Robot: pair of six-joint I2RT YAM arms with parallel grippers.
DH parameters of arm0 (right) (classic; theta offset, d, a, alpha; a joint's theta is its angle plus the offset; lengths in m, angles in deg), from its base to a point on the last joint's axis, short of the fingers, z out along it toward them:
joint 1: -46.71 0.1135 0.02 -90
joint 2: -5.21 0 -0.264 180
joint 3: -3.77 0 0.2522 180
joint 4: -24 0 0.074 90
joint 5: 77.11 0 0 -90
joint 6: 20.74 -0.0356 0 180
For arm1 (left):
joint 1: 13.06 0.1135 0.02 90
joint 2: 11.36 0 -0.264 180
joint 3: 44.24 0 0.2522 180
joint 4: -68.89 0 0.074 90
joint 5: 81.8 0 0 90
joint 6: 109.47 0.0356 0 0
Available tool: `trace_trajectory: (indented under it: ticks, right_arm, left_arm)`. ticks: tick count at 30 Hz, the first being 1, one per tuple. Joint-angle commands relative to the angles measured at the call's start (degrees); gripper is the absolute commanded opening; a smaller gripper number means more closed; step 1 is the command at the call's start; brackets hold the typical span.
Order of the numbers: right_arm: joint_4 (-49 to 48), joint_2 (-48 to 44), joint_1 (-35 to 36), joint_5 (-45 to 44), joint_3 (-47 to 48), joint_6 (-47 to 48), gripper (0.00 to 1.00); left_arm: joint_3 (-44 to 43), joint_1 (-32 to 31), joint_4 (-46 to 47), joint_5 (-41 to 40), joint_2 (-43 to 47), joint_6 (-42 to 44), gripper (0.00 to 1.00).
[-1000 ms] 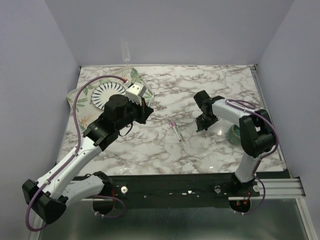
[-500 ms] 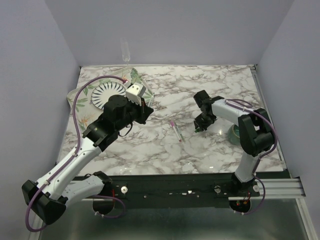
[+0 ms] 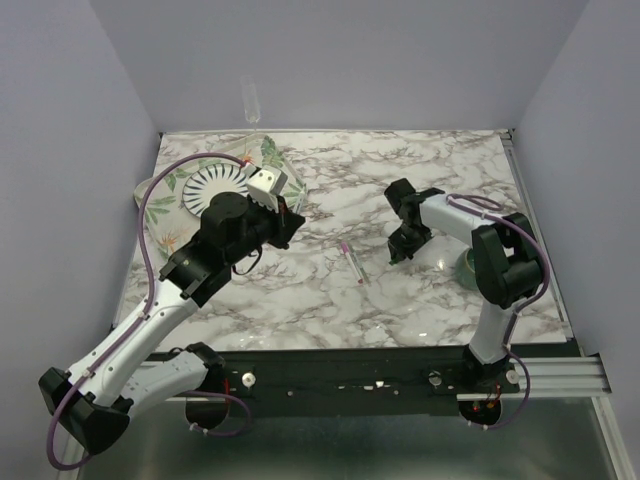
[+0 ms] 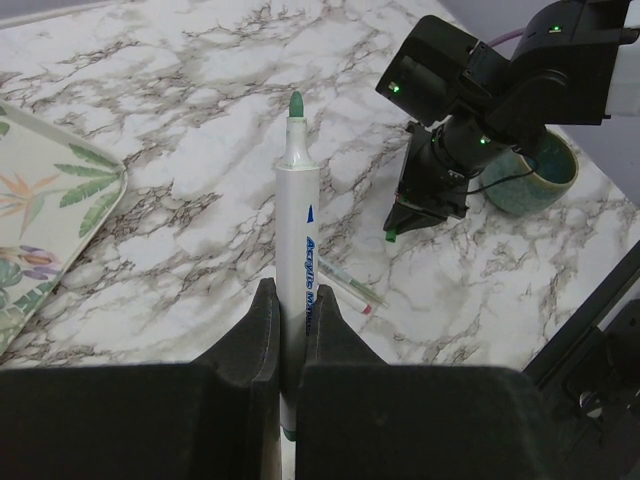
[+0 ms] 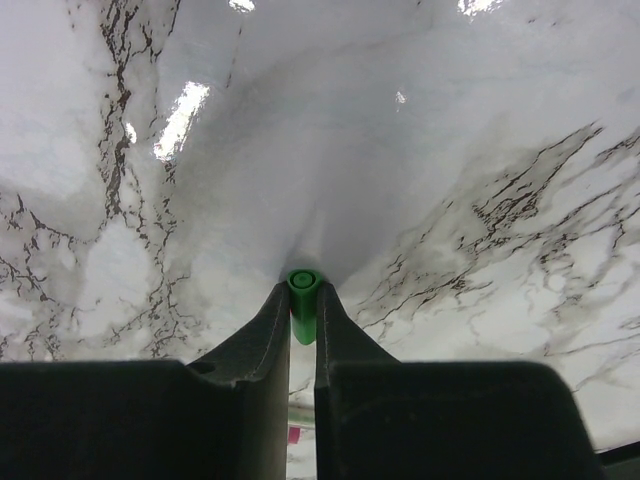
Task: Insert the pens into the pen caps
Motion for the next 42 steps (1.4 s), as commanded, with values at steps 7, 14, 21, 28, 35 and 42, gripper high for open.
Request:
trace_trajectory:
  ticks: [7,14,21,28,35,42]
  right_arm:
    - [-2.0,-1.7,0.8,-8.6,-3.1,7.0,0.01]
    - [-6.1,-7.6,0.9,-11.2,1.0,15.7,0.01]
    - [-18.5,-18.7,0.9,-2.4,-2.2,26.1,0.01]
    - [-26.9,-30.7,1.0,9.3,-3.9,31.1,0.01]
    - [-45.6,-38.4,2.1,25.1,-9.7,25.9,0.0]
    - [-57.2,-41.1,5.8,29.5,-11.5,22.8,0.01]
  left_arm:
    - [0.3,0.2,1.2,0.1,-0.5,0.1,0.0]
    - [0.3,0.2,1.5,3.6,-2.3,0.3,0.0]
    - [2.7,-0.3,8.1,18.5,-2.7,-0.5,0.0]
    - [3.8,-1.2,11.5,24.0,-4.1,-1.6,0.0]
    - [4.5,-1.2,14.8,29.4,-6.0,-4.0,0.0]
    - [5.7,-1.3,18.9,31.3,-6.0,-5.8,0.0]
